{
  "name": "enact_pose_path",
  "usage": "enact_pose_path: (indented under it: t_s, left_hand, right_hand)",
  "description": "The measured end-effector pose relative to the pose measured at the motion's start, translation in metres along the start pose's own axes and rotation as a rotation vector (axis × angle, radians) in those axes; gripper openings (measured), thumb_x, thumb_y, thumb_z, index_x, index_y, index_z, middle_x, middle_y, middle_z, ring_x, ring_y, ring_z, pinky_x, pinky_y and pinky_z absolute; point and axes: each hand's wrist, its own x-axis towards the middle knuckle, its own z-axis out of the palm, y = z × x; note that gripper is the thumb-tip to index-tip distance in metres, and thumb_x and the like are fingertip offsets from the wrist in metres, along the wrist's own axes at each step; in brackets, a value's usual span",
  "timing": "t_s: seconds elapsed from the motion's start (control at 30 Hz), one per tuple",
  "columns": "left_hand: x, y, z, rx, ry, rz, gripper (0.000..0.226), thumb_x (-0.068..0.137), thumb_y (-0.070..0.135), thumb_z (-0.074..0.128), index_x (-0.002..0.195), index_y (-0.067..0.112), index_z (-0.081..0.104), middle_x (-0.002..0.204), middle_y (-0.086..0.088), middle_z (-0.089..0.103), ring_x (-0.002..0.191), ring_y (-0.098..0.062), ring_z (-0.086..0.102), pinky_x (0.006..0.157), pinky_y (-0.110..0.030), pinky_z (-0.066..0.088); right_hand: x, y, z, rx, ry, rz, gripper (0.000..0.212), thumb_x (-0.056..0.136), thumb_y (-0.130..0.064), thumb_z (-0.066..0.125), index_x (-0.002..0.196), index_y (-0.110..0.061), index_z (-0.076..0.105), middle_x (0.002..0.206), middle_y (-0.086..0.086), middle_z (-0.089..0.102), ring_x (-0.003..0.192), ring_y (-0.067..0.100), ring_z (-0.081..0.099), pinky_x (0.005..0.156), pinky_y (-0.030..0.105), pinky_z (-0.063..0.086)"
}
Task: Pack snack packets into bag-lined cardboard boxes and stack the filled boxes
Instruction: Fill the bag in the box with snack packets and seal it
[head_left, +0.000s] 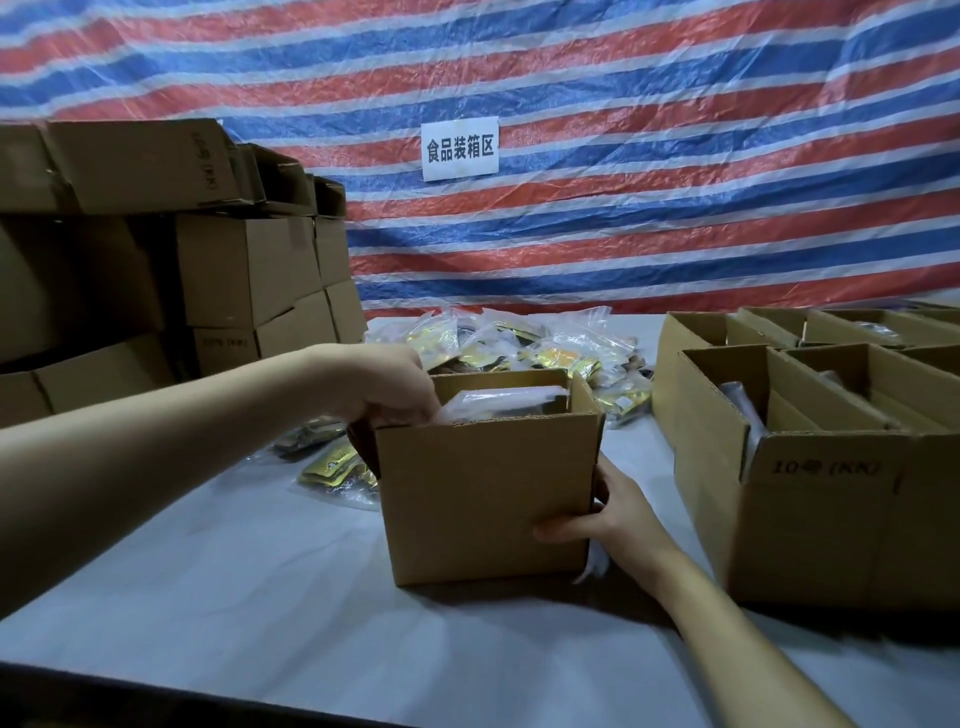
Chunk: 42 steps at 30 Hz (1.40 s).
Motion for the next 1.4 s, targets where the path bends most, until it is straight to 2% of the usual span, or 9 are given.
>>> enact_pose_path:
  t_s: [0.13,0.3,0.4,0.5,0.63,0.83,0.97,1.23,1.4]
  left_hand:
    - [0.004,0.005,0.007,0.04,0.117,0.078,0.025,0.092,0.009,0.063,0.068,0.009,0.061,0.054,-0.002,0.057,0.04,-0.01,0.049,0.041,-0.017,0.037]
    - [0.002,0.005,0.0,-0.605,0.091,0.363,0.019,0.106,0.024,0.051,0.093,0.01,0.055,0.078,-0.012,0.075,0.057,-0.018,0.069,0.046,-0.027,0.055]
    - [0.003,0.001,0.004,-0.762,0.1,0.312,0.017,0.108,0.024,0.048,0.098,0.01,0.05,0.077,-0.021,0.072,0.061,-0.031,0.073,0.047,-0.035,0.06]
    - [0.008,-0.003,0.012,-0.56,0.189,0.215,0.018,0.106,0.014,0.053,0.09,0.007,0.058,0.064,-0.011,0.055,0.04,-0.016,0.054,0.038,-0.025,0.045]
    - [0.008,0.001,0.013,-0.171,0.223,0.166,0.037,0.099,0.005,0.054,0.066,0.003,0.07,0.048,-0.004,0.062,0.03,-0.009,0.044,0.033,-0.015,0.033]
    - [0.01,0.004,0.021,0.045,0.315,0.098,0.015,0.085,0.004,0.058,0.075,0.004,0.068,0.067,-0.012,0.06,0.056,-0.023,0.053,0.05,-0.025,0.039]
    - [0.009,0.0,0.019,0.2,0.359,0.091,0.018,0.085,0.003,0.062,0.071,0.007,0.053,0.067,-0.008,0.056,0.057,-0.02,0.051,0.047,-0.023,0.037]
    - [0.005,0.013,0.02,0.606,0.097,0.036,0.032,0.095,0.012,0.059,0.066,0.014,0.044,0.067,0.001,0.047,0.059,-0.009,0.043,0.046,-0.02,0.031]
    - [-0.01,0.014,0.015,0.654,0.356,0.137,0.029,0.089,0.023,0.069,0.074,0.016,0.046,0.075,-0.001,0.051,0.061,-0.013,0.046,0.047,-0.028,0.032]
  right_hand:
    - [0.0,0.0,0.0,0.008,0.003,0.008,0.081,0.038,-0.027,0.092,0.116,-0.031,0.069,0.108,-0.007,0.076,0.102,0.005,0.067,0.077,0.014,0.051]
    - [0.0,0.0,0.001,0.009,0.01,0.004,0.079,0.039,-0.026,0.093,0.115,-0.033,0.07,0.108,-0.006,0.076,0.103,0.006,0.068,0.079,0.016,0.052]
    - [0.0,-0.001,0.001,-0.004,0.003,-0.007,0.076,0.04,-0.026,0.093,0.112,-0.038,0.07,0.108,-0.007,0.076,0.103,0.005,0.068,0.079,0.015,0.052]
    - [0.0,-0.001,0.0,-0.014,-0.006,-0.015,0.077,0.04,-0.026,0.093,0.111,-0.041,0.07,0.109,-0.007,0.075,0.104,0.006,0.067,0.081,0.015,0.051]
    - [0.001,0.001,0.001,-0.023,-0.005,-0.008,0.079,0.038,-0.028,0.093,0.113,-0.036,0.07,0.11,-0.007,0.075,0.104,0.008,0.067,0.08,0.015,0.05]
    - [0.001,0.0,0.001,-0.022,-0.005,-0.005,0.076,0.039,-0.027,0.093,0.109,-0.044,0.07,0.107,-0.008,0.076,0.101,0.004,0.068,0.078,0.014,0.051]
    - [0.0,0.0,0.001,-0.02,-0.016,0.0,0.076,0.042,-0.023,0.093,0.112,-0.041,0.07,0.11,-0.007,0.075,0.104,0.004,0.067,0.077,0.015,0.052]
    - [0.0,0.001,0.0,-0.028,-0.023,0.011,0.08,0.042,-0.021,0.092,0.118,-0.028,0.069,0.111,-0.006,0.075,0.105,0.006,0.067,0.076,0.016,0.053]
    - [0.0,0.002,-0.001,-0.03,-0.023,0.007,0.08,0.045,-0.018,0.093,0.12,-0.031,0.068,0.113,-0.007,0.074,0.107,0.006,0.066,0.077,0.016,0.053]
